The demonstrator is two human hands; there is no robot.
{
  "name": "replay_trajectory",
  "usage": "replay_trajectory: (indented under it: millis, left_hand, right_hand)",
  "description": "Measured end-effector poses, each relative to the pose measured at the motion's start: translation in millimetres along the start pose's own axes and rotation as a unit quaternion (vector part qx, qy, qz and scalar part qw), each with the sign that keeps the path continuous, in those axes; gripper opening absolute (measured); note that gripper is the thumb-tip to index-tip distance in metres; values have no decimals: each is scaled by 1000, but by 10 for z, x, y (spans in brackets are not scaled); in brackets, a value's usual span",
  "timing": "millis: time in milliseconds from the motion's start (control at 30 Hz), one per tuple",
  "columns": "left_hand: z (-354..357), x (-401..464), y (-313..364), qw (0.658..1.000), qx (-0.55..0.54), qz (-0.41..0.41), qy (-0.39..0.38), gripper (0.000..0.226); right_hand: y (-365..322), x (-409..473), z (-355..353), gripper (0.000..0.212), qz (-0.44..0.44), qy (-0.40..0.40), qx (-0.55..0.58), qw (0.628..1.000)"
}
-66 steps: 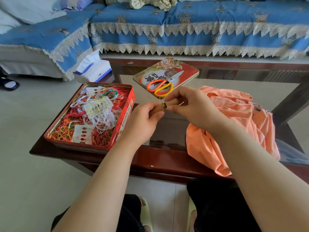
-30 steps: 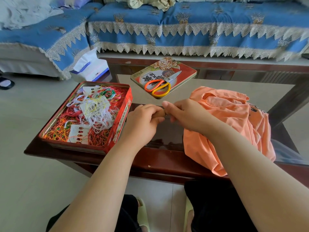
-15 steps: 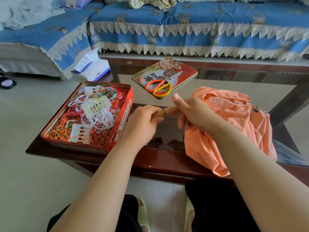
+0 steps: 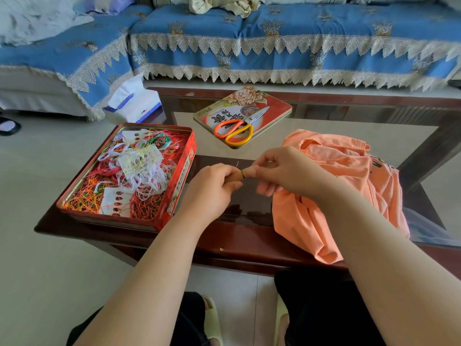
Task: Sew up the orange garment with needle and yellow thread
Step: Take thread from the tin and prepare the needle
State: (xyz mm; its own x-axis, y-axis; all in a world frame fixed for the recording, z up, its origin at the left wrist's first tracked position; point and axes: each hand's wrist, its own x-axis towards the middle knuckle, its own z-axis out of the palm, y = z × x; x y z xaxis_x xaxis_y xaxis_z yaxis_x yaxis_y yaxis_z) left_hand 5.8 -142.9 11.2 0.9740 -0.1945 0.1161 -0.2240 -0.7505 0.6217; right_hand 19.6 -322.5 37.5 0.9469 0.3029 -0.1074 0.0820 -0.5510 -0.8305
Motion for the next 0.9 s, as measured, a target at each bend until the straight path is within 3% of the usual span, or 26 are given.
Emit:
replay_trajectory:
  millis: [100, 200, 267, 333, 400, 467, 533, 633, 800, 900]
  left_hand:
    - [-3, 2, 10, 1000, 1, -6, 4, 21]
    - [-13, 7, -4, 1000, 3, -8, 2, 21]
    - [-12, 0, 3, 1000, -1, -8, -2, 22]
    - [-18, -1, 6, 1000, -9, -8, 4, 23]
    - [-33, 7, -9, 1000, -6, -9, 10, 23]
    - [-47, 7, -30, 1000, 1, -8, 11, 22]
    - [-45, 3, -33, 1000, 10, 3, 7, 20]
    - [-40, 9, -24, 1000, 15, 3, 10, 18]
    - [-60, 7, -55, 1000, 29, 3, 9, 18]
    - [-61, 0, -51, 1000, 26, 3, 5, 19]
  right_hand:
    - [-18, 33, -15, 50, 43, 35, 3, 998]
    - [5, 18, -45, 33, 4, 11, 44, 999]
    - [10, 9, -8, 21, -24, 11, 3, 1000]
    - [-16, 52, 23, 38, -17, 68, -29, 997]
    - [-6, 75, -9, 36, -15, 93, 11, 996]
    - [20, 60, -30, 21, -29, 44, 35, 998]
    - [52, 40, 8, 18, -42, 10, -14, 999]
    - [10, 80, 61, 46, -13, 65, -44, 997]
    - [18, 59, 62, 27, -35, 16, 3, 999]
    - [15, 77, 95, 38, -19, 42, -28, 999]
